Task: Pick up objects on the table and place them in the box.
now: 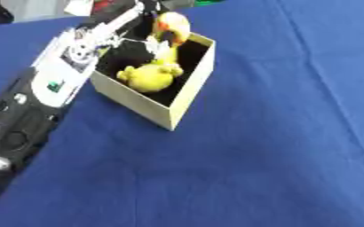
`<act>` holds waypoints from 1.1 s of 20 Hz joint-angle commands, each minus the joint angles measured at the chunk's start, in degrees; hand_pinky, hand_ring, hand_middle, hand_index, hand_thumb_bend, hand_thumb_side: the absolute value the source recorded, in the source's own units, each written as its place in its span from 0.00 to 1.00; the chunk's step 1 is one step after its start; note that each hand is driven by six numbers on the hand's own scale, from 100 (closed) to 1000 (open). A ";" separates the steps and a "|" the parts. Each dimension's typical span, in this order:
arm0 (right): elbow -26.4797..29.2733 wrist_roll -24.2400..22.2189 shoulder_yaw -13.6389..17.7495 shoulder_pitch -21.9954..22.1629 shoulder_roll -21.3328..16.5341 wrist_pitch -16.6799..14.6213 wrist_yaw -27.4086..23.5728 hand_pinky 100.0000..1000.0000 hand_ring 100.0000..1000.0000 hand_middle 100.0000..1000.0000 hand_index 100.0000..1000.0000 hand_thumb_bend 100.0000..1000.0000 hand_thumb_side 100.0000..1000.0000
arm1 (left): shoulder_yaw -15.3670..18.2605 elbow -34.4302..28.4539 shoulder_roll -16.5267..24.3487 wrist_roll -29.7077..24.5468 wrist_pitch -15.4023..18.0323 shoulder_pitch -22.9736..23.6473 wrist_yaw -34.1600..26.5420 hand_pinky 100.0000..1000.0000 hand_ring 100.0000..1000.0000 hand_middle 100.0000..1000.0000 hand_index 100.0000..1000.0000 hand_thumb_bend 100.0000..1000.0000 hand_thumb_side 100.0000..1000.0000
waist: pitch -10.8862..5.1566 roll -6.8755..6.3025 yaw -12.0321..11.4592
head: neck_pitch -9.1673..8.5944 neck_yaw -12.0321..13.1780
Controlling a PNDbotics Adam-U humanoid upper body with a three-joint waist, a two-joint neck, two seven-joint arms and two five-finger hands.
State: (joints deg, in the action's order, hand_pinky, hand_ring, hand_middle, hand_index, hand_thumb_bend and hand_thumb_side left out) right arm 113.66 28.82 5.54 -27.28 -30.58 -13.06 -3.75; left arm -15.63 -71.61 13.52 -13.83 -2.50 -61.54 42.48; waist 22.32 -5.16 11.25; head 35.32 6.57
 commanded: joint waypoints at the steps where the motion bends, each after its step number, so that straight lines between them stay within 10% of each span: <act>1: 0.93 -0.05 0.19 -0.79 -0.83 -0.05 -0.40 0.82 0.67 0.62 0.74 0.00 0.84 | 0.44 0.66 -0.65 2.06 -0.10 -0.49 4.52 0.68 0.57 0.63 0.71 0.00 0.23 | -1.72 0.56 -0.15 | 1.11 0.76; 17: 0.93 0.14 0.22 -0.75 -0.51 -0.16 -0.38 0.82 0.67 0.62 0.74 0.00 0.84 | 0.33 3.66 -1.34 8.27 0.26 0.62 17.23 0.71 0.60 0.63 0.70 0.00 0.17 | -2.13 0.86 -0.57 | 1.18 0.86; 18: 0.93 0.14 0.22 -0.77 -0.50 -0.16 -0.40 0.82 0.67 0.62 0.74 0.00 0.84 | 0.05 3.76 -1.35 7.58 0.93 0.66 17.73 0.75 0.67 0.67 0.75 0.32 0.27 | -2.13 0.84 -0.56 | 1.18 0.82; 22: 0.93 0.25 0.30 -0.72 -0.49 -0.14 -0.41 0.82 0.67 0.62 0.74 0.00 0.84 | -0.38 3.55 -1.13 2.48 4.09 0.83 20.85 0.85 0.78 0.76 0.85 0.63 0.43 | -2.15 0.87 -0.57 | 1.48 0.71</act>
State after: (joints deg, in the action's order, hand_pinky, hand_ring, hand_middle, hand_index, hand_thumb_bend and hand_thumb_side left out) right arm 113.66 28.93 5.54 -27.28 -30.28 -13.18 -3.91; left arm -16.01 -67.12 11.57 -10.10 0.83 -59.94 62.29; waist 21.70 -4.81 10.62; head 36.74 7.25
